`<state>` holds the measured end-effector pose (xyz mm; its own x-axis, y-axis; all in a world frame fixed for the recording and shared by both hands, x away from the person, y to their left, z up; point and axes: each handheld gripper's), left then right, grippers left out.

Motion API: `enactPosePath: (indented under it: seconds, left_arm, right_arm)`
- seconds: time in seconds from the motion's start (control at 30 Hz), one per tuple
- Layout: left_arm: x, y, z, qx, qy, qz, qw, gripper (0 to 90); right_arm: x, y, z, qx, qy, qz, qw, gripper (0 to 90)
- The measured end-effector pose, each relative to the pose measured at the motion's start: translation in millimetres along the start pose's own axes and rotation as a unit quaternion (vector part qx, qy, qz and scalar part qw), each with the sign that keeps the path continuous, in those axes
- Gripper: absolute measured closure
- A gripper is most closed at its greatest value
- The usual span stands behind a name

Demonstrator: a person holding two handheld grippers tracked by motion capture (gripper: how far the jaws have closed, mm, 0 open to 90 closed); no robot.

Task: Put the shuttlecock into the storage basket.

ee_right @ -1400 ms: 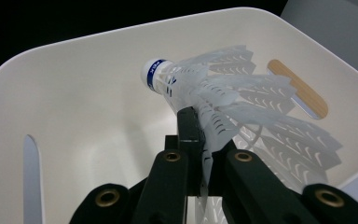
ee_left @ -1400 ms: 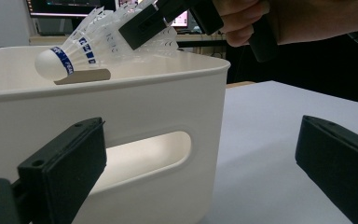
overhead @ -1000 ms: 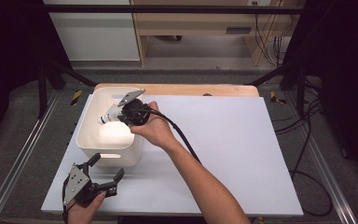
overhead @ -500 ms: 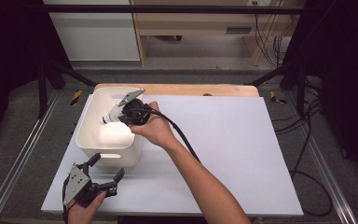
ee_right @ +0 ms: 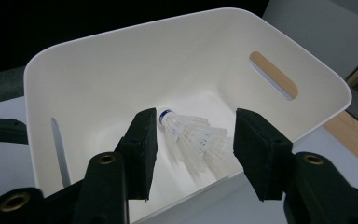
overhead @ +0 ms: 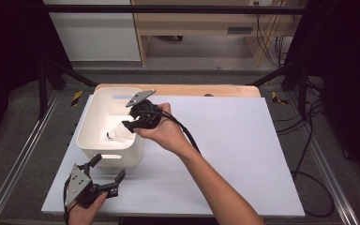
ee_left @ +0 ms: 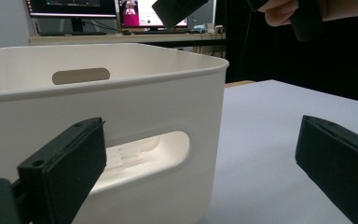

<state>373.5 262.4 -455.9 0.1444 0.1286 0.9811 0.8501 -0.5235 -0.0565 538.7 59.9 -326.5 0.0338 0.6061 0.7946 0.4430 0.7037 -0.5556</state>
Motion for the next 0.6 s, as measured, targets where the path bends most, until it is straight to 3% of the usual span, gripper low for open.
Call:
enactPosePath:
  seconds: [0.23,0.6]
  left_arm:
    - [0.0,-0.2,0.3,0.001,-0.001,0.001,1.0,1.8]
    - [0.0,-0.1,0.0,0.0,-0.001,0.001,1.0,1.8]
  right_arm:
    - [-2.4,-8.5,-0.8,-0.003,0.01,-0.017,0.9998,49.6]
    - [-1.6,-9.5,0.0,-0.001,0.013,-0.019,0.9997,49.2]
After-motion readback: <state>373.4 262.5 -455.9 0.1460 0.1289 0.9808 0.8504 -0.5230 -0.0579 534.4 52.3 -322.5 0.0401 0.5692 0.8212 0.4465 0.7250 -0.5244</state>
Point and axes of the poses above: each handheld gripper's, and its own axes: y roughly forward along the jaws, x roughly out of its top, z roughly to its left, and after that the axes turned 12 degrees about -y, right-handed
